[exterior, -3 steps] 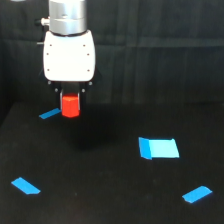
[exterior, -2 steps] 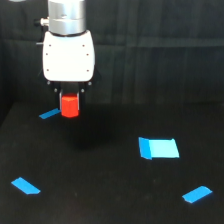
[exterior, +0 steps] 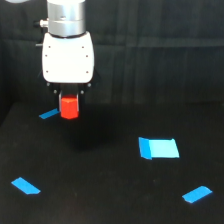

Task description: Pick up the red object from the table

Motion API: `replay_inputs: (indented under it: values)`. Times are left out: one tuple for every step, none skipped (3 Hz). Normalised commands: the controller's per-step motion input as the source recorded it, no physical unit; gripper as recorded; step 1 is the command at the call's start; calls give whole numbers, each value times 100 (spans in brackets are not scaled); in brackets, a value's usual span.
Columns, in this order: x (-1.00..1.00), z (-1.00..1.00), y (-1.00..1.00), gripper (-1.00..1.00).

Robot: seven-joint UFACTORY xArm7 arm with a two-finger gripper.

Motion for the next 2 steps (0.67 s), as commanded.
replay_inputs:
  values:
    - [0, -8, 0, -100]
    - [8, -3, 1, -100]
